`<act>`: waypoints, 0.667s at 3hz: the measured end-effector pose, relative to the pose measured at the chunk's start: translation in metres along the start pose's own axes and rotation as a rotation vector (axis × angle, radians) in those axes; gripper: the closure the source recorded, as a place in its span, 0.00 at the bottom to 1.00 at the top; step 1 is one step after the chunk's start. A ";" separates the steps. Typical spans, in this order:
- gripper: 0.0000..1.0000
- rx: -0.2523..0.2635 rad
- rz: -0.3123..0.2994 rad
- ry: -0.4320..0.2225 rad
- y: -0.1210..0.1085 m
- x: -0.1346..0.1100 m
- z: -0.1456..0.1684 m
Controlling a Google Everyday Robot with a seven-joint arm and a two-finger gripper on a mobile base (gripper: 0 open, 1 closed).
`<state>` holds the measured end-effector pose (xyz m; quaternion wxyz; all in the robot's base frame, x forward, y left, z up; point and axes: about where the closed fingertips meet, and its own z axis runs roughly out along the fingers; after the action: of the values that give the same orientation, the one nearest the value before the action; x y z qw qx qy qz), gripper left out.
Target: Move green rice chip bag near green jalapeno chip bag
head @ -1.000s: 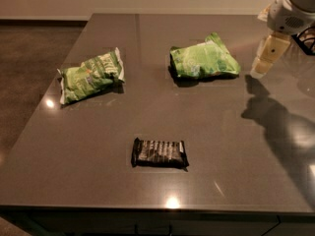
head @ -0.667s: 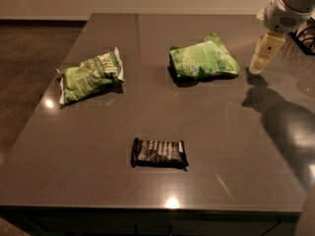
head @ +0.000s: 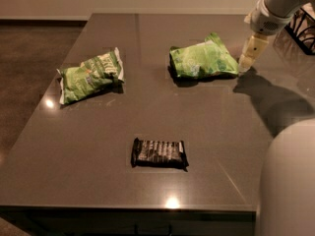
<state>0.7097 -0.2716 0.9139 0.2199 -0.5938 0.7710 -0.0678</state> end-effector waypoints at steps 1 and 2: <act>0.00 -0.031 -0.025 -0.048 0.001 -0.018 0.015; 0.00 -0.069 -0.056 -0.070 0.006 -0.035 0.033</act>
Offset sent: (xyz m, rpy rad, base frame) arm 0.0215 0.0579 -0.0283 0.0669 0.0662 0.1456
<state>0.7249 -0.2316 0.8915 0.2243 -0.6244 0.7477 -0.0264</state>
